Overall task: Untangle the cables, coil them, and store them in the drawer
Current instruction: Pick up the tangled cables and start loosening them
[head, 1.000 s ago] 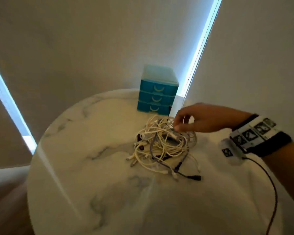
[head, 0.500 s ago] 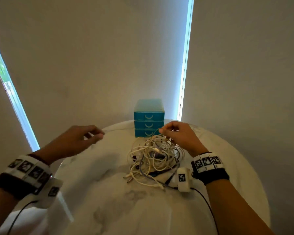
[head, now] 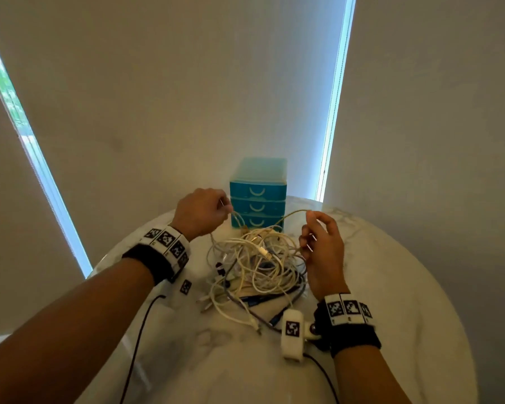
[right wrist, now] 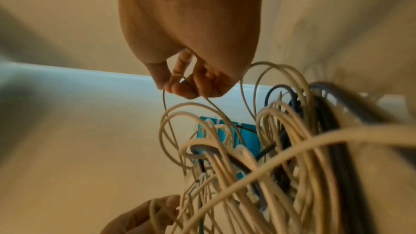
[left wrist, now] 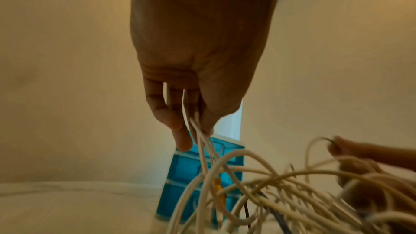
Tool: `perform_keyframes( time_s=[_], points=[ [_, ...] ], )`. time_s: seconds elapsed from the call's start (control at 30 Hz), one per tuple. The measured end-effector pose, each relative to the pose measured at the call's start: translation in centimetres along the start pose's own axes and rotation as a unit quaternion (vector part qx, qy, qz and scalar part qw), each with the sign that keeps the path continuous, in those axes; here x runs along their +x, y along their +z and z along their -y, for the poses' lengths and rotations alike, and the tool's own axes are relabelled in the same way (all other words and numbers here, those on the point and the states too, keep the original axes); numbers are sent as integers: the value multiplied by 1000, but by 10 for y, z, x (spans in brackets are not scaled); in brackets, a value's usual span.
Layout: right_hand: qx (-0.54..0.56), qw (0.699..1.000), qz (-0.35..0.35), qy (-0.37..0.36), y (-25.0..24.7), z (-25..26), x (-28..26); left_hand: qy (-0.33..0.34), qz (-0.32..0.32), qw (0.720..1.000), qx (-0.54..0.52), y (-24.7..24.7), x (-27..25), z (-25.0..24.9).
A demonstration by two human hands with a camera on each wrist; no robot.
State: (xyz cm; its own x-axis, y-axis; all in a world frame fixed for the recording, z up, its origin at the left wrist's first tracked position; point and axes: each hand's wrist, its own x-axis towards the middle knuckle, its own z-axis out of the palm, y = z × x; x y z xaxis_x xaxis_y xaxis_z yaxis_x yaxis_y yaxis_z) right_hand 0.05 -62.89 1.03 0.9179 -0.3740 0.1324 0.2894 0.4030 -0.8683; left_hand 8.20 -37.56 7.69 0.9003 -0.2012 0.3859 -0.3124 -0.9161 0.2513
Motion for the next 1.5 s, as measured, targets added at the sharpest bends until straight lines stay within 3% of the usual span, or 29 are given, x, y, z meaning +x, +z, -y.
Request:
perform_keyframes(
  time_s=[0.17,0.2,0.27,0.33,0.37,0.43,0.5,0.57,0.67,0.77,0.83,0.93,1.0,1.1,1.23,1.3,1.4,1.5],
  points=[
    [46,995,-85,35,-5,-7,7,-64,-157,969,-177,-29,6,6],
    [19,996,-78,42,-6,-9,7,-64,-142,963,-221,-33,3,5],
    [-68,996,-27,44,-5,-9,5,-62,-37,965,-253,-40,-7,4],
    [-163,985,38,42,-2,-4,1,-40,95,983,-152,-39,-13,12],
    [-203,976,63,38,0,-2,-2,-24,132,989,-67,-36,-13,16],
    [-284,953,104,14,4,3,-9,22,113,993,24,-27,-12,22],
    [-355,926,125,-23,6,7,-15,108,87,990,-39,-20,-12,15],
    [-373,918,128,-46,9,9,-19,171,144,965,-138,-9,-13,2],
    [-312,937,122,-94,18,17,-24,209,245,934,-154,12,-12,-13],
    [-165,968,43,-184,22,34,-22,215,245,931,-164,30,-5,-11],
    [-95,974,2,-205,21,38,-20,221,244,928,-175,33,-2,-6],
    [-182,968,18,-172,22,28,-22,228,246,923,-189,30,-8,-2],
    [-179,968,15,-176,23,31,-24,218,239,925,-198,26,-14,-2],
    [-43,979,-15,-198,15,51,-24,203,230,927,-214,23,-19,-9],
    [-40,992,44,-115,9,42,-27,195,209,927,-241,25,-27,-28],
    [-11,994,63,-85,7,42,-28,162,166,936,-264,32,-35,-38],
    [-6,998,30,-57,1,50,-23,110,74,945,-299,43,-42,-47],
    [-6,998,-50,-37,-2,43,-16,36,-37,918,-394,30,-34,-49]
  ],
)
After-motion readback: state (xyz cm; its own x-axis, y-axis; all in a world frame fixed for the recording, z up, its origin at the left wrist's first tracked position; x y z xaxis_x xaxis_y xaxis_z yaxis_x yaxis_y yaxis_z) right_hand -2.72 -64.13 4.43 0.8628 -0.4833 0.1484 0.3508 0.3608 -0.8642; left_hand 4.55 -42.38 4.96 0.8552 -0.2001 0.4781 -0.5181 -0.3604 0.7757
